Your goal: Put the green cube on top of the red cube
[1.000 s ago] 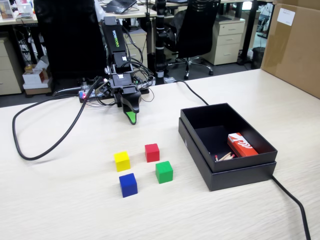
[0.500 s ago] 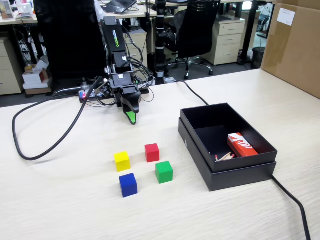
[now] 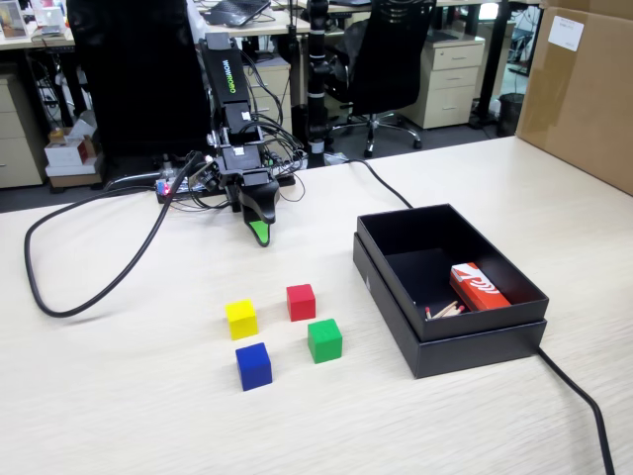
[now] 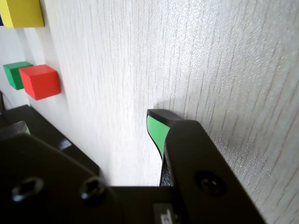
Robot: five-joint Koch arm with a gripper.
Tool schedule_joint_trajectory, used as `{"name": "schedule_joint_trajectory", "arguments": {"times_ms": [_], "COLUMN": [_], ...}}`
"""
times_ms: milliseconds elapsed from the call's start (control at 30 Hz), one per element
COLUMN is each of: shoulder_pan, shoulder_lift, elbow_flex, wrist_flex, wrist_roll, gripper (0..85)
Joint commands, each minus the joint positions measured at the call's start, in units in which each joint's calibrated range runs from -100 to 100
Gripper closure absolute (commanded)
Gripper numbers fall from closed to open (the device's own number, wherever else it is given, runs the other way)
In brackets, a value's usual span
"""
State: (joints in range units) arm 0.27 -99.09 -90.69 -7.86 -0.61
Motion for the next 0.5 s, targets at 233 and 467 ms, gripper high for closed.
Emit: {"name": "schedule_joint_trajectory", "arguments": {"times_ms": [233, 467], "shoulder_pan": [0.00, -0.59], "shoulder_lift": [0.24, 0.82], "elbow_flex": [-1.60, 11.27], "wrist_flex": [-1.77, -14.56], "wrist_roll": [-0.24, 0.93], "gripper": [36.6, 37.4]}}
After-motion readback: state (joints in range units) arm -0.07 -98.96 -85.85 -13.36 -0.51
